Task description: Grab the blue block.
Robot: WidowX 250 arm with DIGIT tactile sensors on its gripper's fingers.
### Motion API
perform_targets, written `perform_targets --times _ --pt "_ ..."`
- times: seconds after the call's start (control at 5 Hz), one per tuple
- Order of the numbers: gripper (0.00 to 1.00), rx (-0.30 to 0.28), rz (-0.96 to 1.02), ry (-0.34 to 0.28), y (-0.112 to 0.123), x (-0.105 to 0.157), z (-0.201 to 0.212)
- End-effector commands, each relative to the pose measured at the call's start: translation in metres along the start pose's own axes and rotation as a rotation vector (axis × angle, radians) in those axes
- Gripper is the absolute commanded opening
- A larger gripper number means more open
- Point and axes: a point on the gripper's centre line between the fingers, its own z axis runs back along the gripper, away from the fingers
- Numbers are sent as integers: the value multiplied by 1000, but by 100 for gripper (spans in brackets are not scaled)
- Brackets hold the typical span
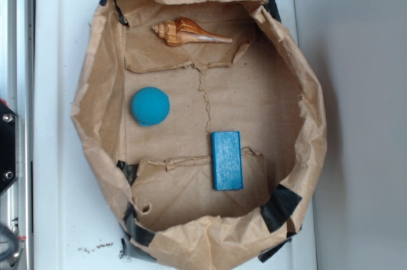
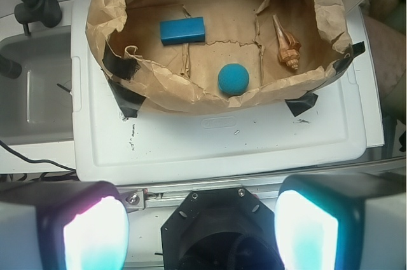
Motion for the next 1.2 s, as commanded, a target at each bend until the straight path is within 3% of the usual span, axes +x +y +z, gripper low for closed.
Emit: perform_targets --times 0.0,0.2,0.4,0.6,1.0 --pt "100 0 0 0 0 0 0" --pt "100 -32 154 69 -4 48 -20" --pt "100 31 397 0 9 96 -41" --pt "100 34 606 19 25 141 -48" --pt "100 34 606 19 25 141 -48"
